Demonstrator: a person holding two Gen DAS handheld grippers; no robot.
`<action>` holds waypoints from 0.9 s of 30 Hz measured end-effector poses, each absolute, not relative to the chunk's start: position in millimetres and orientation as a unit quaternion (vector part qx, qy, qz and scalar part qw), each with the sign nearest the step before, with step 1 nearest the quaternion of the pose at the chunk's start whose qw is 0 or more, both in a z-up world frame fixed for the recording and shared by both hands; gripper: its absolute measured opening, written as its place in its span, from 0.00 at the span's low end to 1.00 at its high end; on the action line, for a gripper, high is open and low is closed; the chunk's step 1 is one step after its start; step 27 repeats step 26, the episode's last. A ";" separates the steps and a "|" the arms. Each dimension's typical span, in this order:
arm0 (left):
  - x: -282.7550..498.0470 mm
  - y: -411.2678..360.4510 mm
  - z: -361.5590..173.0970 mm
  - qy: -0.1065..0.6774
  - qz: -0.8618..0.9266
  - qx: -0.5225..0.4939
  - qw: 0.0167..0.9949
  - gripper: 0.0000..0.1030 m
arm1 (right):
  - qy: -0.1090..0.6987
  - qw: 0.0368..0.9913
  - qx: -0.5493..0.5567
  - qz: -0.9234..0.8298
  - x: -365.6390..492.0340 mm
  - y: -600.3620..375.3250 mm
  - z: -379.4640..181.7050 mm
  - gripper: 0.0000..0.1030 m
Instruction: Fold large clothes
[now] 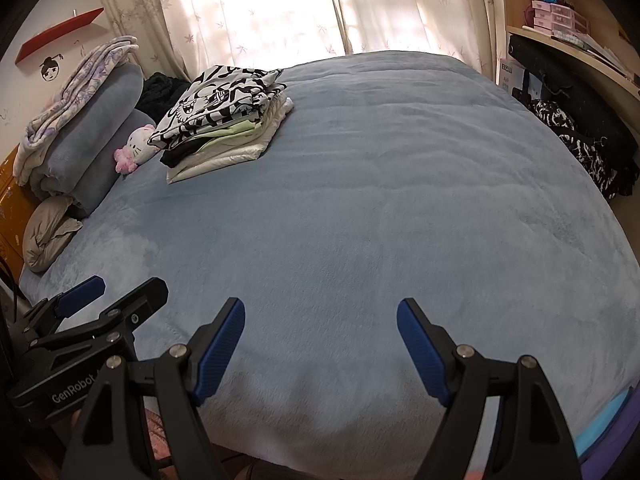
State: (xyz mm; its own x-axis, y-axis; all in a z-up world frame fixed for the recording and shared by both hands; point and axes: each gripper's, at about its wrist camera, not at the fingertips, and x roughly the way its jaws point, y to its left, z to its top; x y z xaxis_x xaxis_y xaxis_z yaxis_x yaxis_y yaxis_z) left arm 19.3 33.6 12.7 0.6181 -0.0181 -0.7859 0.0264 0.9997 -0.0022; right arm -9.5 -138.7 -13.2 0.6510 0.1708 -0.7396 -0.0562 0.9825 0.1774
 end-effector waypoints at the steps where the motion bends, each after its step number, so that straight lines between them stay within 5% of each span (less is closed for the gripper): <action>1: 19.2 33.6 12.6 0.437 -0.012 0.005 0.900 0.89 | 0.413 0.906 0.070 0.063 -9.5 -138.6 -13.6 0.77; 27: 16.9 33.7 8.7 0.447 -0.009 0.004 0.895 0.88 | 0.420 0.903 0.072 0.063 -14.2 -136.8 -21.6 0.77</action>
